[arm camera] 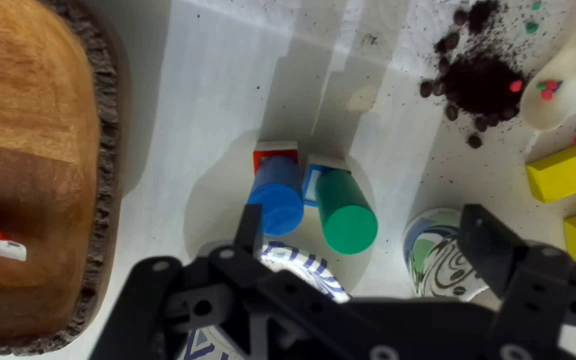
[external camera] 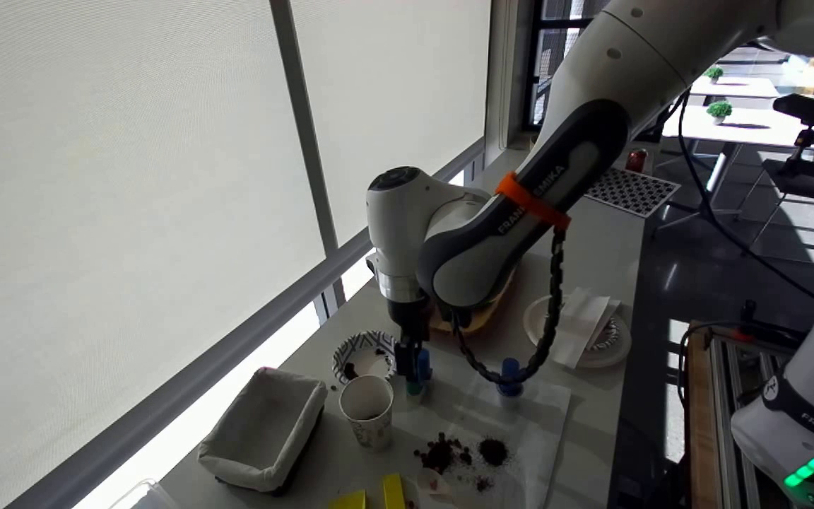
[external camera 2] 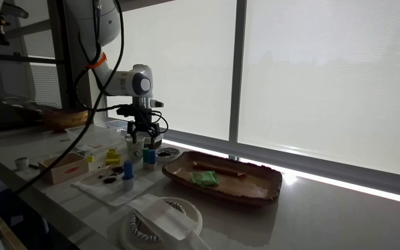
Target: Put the green block on top of the blue block at the front.
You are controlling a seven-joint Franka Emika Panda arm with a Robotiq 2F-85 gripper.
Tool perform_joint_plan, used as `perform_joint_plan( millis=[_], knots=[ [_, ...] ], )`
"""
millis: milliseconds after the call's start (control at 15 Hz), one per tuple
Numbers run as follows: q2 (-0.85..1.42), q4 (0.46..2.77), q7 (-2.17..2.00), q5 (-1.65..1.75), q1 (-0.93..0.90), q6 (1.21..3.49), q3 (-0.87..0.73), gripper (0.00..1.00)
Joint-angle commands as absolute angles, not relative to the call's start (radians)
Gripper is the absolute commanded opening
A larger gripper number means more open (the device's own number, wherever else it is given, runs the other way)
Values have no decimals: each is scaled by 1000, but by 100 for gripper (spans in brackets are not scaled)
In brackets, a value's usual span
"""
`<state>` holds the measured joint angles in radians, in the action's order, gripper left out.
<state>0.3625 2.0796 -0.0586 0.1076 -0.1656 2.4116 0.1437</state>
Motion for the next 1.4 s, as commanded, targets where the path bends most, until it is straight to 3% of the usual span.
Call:
perform_joint_plan(
  millis=[0,467,1333],
  knots=[
    [339,2137,-102,59,-179,2452,144,100],
    [331,2175,-310,112,-223,2578,74,100],
    [323,2199,-423,200,-234,2582,-1,100]
  ],
)
